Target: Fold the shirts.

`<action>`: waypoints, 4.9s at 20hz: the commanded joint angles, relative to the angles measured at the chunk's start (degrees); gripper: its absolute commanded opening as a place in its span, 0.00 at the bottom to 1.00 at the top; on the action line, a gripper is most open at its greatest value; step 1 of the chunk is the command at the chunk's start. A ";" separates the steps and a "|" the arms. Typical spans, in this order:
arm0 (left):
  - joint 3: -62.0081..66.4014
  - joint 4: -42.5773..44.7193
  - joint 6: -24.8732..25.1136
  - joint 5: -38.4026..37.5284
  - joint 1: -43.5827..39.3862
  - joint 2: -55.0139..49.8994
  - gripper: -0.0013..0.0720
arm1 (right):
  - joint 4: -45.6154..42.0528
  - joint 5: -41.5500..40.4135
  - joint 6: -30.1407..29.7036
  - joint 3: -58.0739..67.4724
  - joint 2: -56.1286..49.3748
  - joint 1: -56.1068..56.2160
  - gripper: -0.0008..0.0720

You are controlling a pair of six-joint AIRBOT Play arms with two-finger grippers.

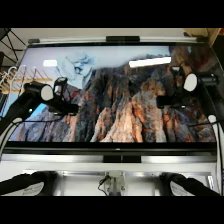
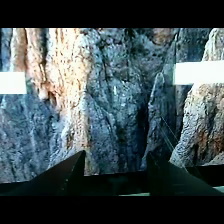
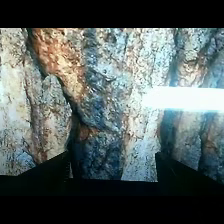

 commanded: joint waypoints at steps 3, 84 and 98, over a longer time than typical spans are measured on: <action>0.07 -3.34 -1.75 8.07 0.07 -3.23 0.66 | 2.29 -4.39 0.04 0.00 0.00 0.00 0.88; -5.99 -37.62 -1.31 21.18 -21.29 -16.06 0.98 | 19.93 -2.25 -25.68 -9.35 -10.97 -17.68 0.97; -4.87 -35.15 6.01 24.17 -18.05 -12.39 0.05 | 20.20 -7.54 -22.01 -8.96 -15.02 -10.86 0.08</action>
